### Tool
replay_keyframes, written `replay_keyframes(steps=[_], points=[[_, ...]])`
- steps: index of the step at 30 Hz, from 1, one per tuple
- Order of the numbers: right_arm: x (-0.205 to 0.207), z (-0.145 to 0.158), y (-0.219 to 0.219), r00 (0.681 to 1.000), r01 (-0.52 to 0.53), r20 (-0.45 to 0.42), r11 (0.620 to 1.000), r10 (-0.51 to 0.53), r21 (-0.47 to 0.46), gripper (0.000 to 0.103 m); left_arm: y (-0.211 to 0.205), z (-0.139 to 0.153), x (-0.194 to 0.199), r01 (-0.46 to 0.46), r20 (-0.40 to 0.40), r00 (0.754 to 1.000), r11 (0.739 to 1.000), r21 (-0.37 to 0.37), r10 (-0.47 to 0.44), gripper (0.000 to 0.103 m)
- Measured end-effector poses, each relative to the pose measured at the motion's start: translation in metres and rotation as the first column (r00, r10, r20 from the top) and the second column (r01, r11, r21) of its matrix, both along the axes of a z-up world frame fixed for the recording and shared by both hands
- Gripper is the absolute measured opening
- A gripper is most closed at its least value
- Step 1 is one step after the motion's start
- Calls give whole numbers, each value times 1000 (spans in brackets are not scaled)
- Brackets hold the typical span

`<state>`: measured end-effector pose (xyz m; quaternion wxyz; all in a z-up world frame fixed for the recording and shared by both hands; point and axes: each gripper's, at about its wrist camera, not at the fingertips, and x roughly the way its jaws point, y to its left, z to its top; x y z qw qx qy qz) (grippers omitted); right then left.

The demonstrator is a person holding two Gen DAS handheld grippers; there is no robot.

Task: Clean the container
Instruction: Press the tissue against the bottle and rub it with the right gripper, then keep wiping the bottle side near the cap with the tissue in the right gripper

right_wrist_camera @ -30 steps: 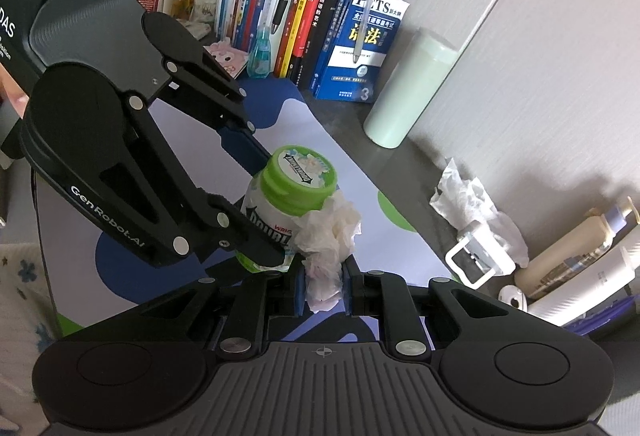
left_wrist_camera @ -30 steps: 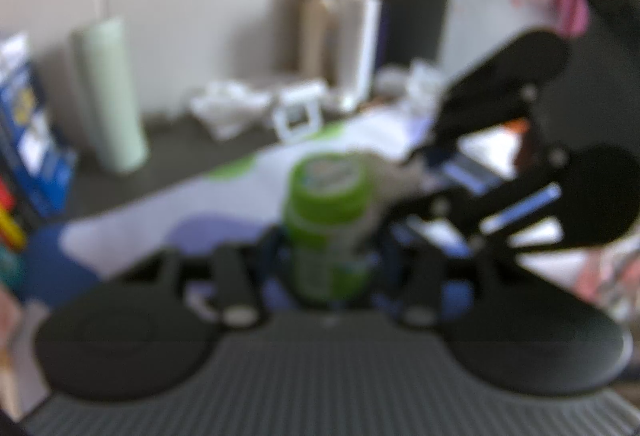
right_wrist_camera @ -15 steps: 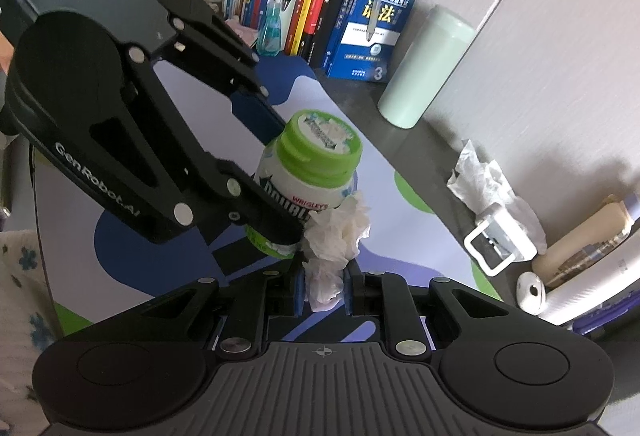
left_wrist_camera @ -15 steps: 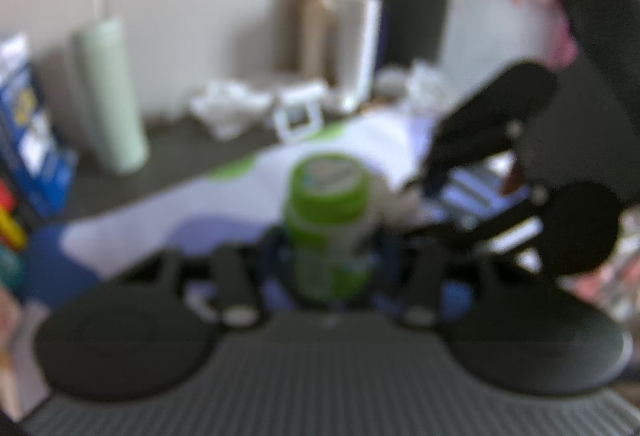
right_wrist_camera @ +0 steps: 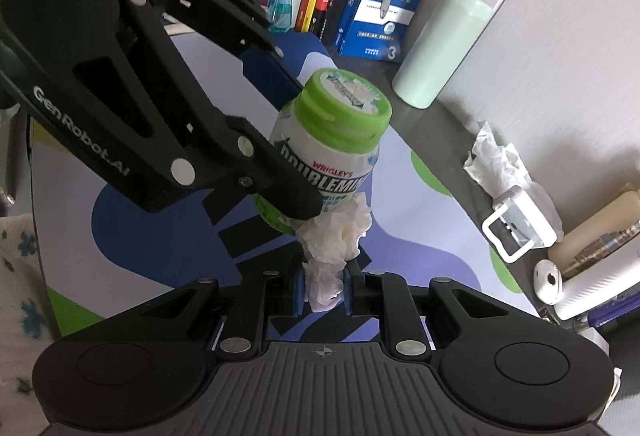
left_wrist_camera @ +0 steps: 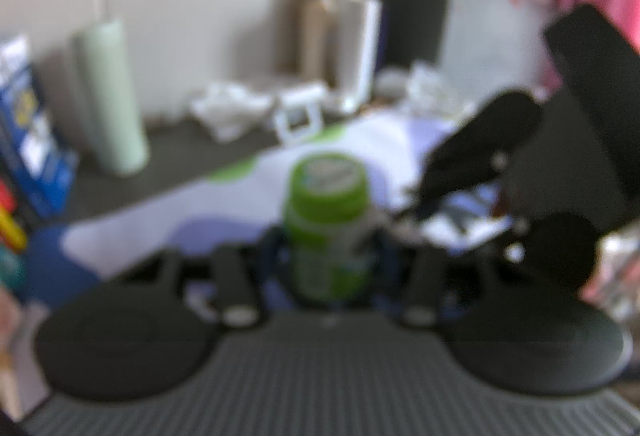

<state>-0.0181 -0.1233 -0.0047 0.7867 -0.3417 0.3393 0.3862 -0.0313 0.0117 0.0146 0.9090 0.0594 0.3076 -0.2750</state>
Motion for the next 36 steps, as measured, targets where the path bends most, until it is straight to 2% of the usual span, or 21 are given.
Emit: replay_keyframes(steps=[8,36], points=[[0,-3,2,1000,-2,-4,1000,2,-10,18,1,1,0,-1,0,1000,1000,-1,1,48],[-3,34,-9,997,6,77,998,-11,67,18,-1,-3,1,7,-7,1000,1000,5,-7,48]])
